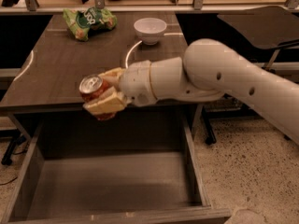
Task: Pick coke can from top drawer and place on counter
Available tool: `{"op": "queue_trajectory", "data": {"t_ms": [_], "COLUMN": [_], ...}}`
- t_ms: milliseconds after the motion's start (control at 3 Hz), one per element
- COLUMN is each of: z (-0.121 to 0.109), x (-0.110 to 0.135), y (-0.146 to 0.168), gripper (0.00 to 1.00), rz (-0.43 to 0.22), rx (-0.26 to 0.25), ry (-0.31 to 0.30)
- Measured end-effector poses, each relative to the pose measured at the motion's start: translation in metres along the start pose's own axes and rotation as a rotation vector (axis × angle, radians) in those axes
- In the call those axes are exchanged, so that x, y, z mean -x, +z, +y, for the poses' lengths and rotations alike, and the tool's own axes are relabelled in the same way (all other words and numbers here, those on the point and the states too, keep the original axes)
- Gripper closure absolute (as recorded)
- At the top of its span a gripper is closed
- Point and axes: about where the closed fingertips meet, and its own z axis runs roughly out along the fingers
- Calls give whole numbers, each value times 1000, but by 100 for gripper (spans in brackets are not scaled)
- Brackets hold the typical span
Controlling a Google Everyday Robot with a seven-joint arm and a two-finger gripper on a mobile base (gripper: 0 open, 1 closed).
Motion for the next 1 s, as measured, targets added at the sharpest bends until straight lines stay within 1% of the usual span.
{"op": "queue_trajectory", "data": {"t_ms": [333, 667, 1000], "z": [-41, -87, -135], "x": [26, 34, 14], "y": [9, 23, 36], "gripper": [100, 100, 97], "rz": [-8, -25, -26], "rx": [-8, -2, -12], "ry": [-52, -55, -9]}}
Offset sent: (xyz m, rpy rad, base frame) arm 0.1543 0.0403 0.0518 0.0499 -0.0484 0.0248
